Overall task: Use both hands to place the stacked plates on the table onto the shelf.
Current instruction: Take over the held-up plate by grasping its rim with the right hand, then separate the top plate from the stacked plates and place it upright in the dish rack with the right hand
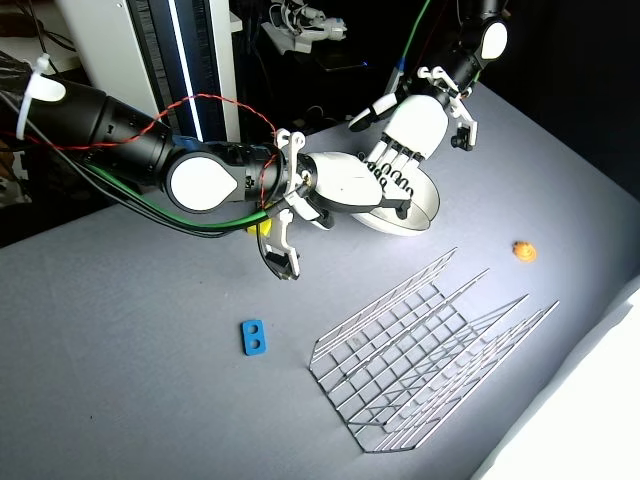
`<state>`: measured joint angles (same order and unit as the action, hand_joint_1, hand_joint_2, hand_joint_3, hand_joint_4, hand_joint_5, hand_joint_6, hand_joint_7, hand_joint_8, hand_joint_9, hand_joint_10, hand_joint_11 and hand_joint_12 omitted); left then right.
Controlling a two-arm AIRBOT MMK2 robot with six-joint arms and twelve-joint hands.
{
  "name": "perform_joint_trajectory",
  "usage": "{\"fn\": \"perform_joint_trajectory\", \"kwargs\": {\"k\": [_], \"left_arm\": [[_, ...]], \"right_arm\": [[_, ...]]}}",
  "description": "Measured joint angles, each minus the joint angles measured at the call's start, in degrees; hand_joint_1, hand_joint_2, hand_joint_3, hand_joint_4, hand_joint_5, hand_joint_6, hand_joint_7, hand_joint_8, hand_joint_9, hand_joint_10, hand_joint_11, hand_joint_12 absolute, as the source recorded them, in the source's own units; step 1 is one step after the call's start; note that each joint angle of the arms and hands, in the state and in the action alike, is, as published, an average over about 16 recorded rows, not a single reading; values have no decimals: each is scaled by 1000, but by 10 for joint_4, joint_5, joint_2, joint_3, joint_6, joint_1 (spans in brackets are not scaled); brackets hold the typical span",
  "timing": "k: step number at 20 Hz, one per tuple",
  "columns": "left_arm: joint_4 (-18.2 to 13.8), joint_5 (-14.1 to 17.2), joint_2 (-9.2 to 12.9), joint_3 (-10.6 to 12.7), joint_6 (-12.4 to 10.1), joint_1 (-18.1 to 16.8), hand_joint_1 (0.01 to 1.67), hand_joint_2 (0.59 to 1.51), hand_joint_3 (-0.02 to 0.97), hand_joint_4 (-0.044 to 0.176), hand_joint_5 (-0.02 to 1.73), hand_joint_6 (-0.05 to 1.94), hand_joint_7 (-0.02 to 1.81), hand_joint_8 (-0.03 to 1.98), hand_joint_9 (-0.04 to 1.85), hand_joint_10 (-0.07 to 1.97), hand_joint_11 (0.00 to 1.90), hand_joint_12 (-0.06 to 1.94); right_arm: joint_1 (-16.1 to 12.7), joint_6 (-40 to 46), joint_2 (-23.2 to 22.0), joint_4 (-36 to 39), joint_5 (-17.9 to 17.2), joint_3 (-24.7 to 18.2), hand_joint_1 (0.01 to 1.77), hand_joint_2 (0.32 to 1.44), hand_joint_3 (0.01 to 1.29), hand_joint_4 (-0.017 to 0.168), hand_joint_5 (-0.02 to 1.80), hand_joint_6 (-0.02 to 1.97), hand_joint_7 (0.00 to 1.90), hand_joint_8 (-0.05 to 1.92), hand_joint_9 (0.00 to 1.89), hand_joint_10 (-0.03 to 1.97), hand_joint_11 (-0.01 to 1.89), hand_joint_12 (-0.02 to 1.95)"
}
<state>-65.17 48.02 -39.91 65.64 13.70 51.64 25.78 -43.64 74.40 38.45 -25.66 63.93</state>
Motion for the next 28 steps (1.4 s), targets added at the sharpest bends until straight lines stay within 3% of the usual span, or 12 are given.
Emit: {"fn": "perform_joint_trajectory", "kwargs": {"k": [6,14,21,28], "left_arm": [[3,1,0,1,0,3,12,1093,17,-5,-6,-25,-10,-19,-15,-21,15,-13],[16,2,-1,4,0,5,12,1099,17,-4,-6,-22,-10,-19,-4,-19,15,-8],[53,-4,-1,15,-1,-10,15,1105,18,0,3,-7,-1,-13,8,-8,16,-6],[113,-16,3,39,-2,-43,20,1109,19,5,20,5,11,-8,16,2,16,-7]], "right_arm": [[-1,-3,14,-9,-6,16,1198,1056,23,0,519,88,530,28,519,40,211,1149],[-3,-9,17,-11,-27,22,1224,1004,19,-2,775,487,833,322,836,299,593,1168],[-3,-11,18,-10,-39,19,1233,952,16,-2,820,832,898,653,927,594,810,1107],[-3,-9,18,-15,-40,13,1239,943,16,2,837,891,927,770,958,803,871,1100]]}}
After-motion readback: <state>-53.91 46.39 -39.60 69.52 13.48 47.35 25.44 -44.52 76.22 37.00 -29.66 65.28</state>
